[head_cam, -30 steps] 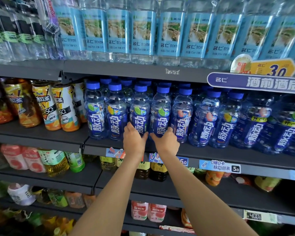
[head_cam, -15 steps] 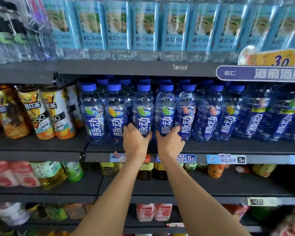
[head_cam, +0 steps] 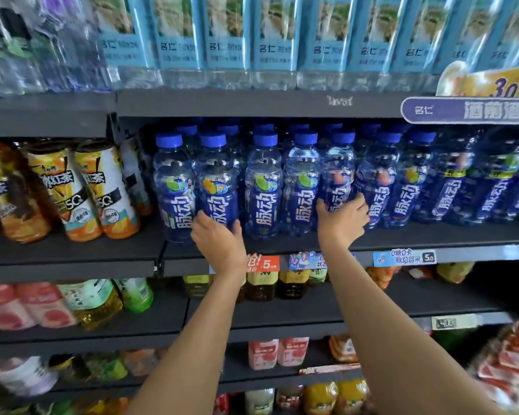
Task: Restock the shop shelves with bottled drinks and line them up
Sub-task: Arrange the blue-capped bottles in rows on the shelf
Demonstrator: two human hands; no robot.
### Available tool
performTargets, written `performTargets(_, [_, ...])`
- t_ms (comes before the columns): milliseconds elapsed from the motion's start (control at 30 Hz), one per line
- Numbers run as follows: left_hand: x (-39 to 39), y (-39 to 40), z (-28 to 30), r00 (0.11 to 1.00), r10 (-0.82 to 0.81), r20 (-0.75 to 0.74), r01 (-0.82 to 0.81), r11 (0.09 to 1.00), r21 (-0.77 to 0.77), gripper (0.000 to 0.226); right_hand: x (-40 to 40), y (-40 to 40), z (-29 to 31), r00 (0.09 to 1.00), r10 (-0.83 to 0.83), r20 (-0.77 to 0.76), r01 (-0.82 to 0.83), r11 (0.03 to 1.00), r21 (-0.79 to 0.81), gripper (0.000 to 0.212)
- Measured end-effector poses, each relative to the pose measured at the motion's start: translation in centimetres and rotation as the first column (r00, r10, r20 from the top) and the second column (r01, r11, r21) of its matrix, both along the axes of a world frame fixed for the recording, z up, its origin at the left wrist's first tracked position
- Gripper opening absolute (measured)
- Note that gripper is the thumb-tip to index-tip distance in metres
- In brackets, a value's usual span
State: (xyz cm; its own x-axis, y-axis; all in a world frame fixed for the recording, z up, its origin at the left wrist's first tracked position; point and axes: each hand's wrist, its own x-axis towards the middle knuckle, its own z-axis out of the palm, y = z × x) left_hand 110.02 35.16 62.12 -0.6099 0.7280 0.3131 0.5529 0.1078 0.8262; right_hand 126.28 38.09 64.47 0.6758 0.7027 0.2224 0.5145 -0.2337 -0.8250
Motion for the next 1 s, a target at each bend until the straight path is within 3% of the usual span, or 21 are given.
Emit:
performTargets(167, [-0.3, 0.4, -0.2, 1.000, -0.003, -0.015, 0.003, 1.000, 0.000, 0.064, 1.2, 1.3, 0.0, 0.997, 0.055, 0.053, -0.050, 0.994, -0.094, 0.065])
performTargets(533, [-0.1, 0.4, -0.5, 1.000, -0.026, 0.002, 0.026, 0.997, 0.070, 0.061, 0.6, 0.8, 0.1, 1.000, -0.003, -0.002, 0.003, 0.999, -0.055, 0.057])
performTargets(633, [0.6, -0.5, -1.2, 0.998, -0.038, 0.042, 0.030, 0.981, 0.191, 0.056, 0.9, 0.7, 0.1, 1.000, 0.004, 0.005, -0.004, 0.998, -0.063, 0.056])
performTargets(767, [1.6, -1.4, -2.0, 0.994, -0.099, -0.054, 0.111, 0.949, 0.296, 0.043, 1.1, 0.7, 0.1, 1.000, 0.005, 0.010, -0.004, 0.997, -0.071, 0.056])
performTargets(900, [3.2, -1.0, -1.2, 0.943, -0.216, -0.255, 0.279, 0.928, 0.248, 0.042, 1.3, 0.6, 0.1, 0.999, 0.023, 0.029, -0.021, 0.996, -0.081, 0.057])
performTargets(1000, [4.7, -0.8, -0.6, 0.941, -0.255, -0.224, 0.301, 0.932, 0.203, 0.046, 1.9, 0.6, 0.2, 0.997, 0.053, 0.052, -0.048, 0.994, -0.095, 0.057])
